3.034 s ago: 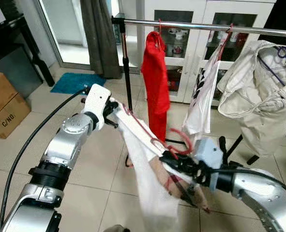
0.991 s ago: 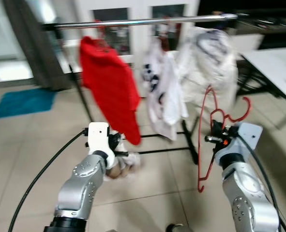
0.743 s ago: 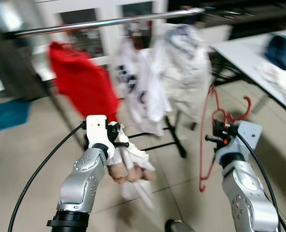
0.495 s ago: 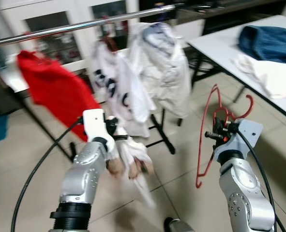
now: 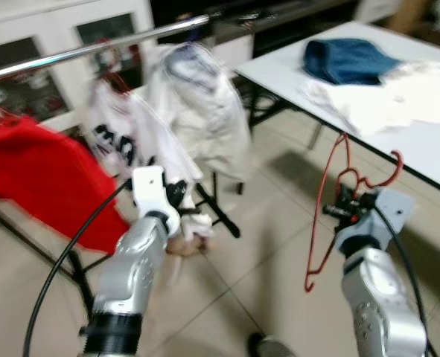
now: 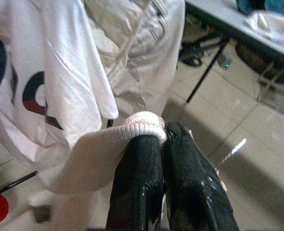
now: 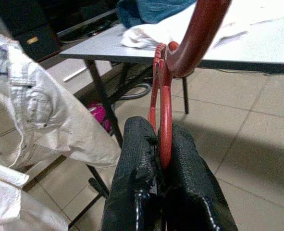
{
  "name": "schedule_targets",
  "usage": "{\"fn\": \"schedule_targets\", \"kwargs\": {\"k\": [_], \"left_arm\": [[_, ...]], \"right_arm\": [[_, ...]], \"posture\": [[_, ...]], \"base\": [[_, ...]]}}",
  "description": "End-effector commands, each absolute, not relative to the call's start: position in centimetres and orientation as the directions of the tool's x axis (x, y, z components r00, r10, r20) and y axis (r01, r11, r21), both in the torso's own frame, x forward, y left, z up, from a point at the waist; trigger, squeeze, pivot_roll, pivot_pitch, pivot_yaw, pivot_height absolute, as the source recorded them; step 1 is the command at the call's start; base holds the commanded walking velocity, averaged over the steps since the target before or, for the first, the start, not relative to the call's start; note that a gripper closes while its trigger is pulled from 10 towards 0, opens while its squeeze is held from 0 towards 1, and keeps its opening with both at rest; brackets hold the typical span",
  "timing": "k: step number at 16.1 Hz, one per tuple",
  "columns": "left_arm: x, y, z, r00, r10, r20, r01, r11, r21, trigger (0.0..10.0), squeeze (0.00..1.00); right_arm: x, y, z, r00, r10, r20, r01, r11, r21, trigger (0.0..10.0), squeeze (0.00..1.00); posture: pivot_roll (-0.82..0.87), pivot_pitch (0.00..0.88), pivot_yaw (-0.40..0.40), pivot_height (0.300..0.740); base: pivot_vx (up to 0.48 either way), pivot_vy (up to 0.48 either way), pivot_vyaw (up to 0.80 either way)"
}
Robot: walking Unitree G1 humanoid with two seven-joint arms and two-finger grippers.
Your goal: Hang hanger
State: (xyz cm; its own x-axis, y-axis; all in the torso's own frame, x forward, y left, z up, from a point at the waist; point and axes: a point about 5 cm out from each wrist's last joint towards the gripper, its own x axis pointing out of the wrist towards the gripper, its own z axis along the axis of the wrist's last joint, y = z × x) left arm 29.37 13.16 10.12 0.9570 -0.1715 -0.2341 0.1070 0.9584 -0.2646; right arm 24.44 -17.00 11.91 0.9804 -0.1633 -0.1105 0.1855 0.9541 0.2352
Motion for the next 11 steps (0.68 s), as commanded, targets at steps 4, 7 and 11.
{"fn": "schedule_targets", "kwargs": {"k": [4,7,11], "left_arm": [[29.41,12.91,11.17,0.965,-0.193,-0.178,0.143,0.955,-0.261,10.0,0.0],[29.42,13.08,11.16,0.965,-0.187,-0.182,0.134,0.954,-0.268,10.0,0.0],[29.25,12.72,11.02,0.956,-0.236,-0.174,0.16,0.917,-0.365,10.0,0.0]], "right_arm": [[24.54,-17.03,12.21,0.982,-0.161,-0.095,0.178,0.958,0.223,10.0,0.0],[24.68,-16.98,12.25,0.982,-0.162,-0.096,0.179,0.961,0.21,10.0,0.0],[24.72,-17.08,12.38,0.983,-0.166,-0.08,0.181,0.954,0.237,10.0,0.0]], "posture": [[-0.13,0.0,0.082,0.74],[-0.13,0.0,0.08,0.74],[-0.13,0.0,0.083,0.74]], "base": [[0.0,0.0,-0.8],[0.0,0.0,-0.8],[0.0,0.0,-0.8]]}}
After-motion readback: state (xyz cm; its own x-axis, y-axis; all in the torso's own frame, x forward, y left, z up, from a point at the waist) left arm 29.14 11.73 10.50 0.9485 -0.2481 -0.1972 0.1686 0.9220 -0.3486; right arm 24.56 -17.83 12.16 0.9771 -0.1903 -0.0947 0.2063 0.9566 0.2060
